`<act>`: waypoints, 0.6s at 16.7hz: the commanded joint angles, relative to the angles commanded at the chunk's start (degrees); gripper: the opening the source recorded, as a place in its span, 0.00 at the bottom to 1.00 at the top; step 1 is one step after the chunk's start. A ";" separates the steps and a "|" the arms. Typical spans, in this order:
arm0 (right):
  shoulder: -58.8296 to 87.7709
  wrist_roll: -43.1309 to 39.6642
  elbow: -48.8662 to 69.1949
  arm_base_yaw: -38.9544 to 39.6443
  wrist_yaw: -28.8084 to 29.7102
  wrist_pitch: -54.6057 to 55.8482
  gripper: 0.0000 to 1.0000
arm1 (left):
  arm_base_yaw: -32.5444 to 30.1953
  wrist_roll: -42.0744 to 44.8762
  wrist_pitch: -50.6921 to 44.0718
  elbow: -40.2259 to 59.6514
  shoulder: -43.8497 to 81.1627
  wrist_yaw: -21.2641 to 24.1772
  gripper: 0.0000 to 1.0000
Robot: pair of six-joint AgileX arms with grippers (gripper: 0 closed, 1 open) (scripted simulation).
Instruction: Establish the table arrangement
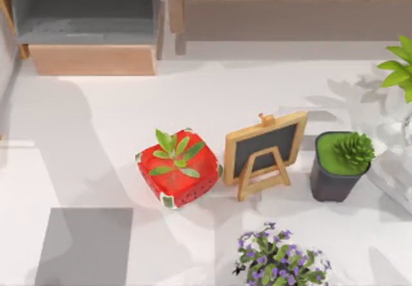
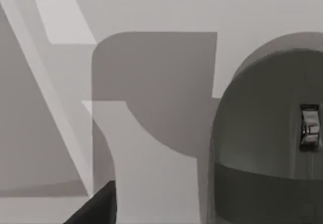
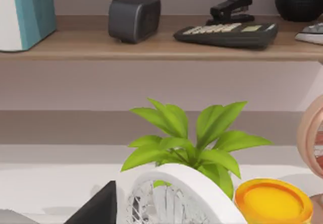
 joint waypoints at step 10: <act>0.00 0.00 0.00 0.00 0.00 0.00 1.00 | 0.00 0.00 0.00 0.00 0.00 0.00 0.47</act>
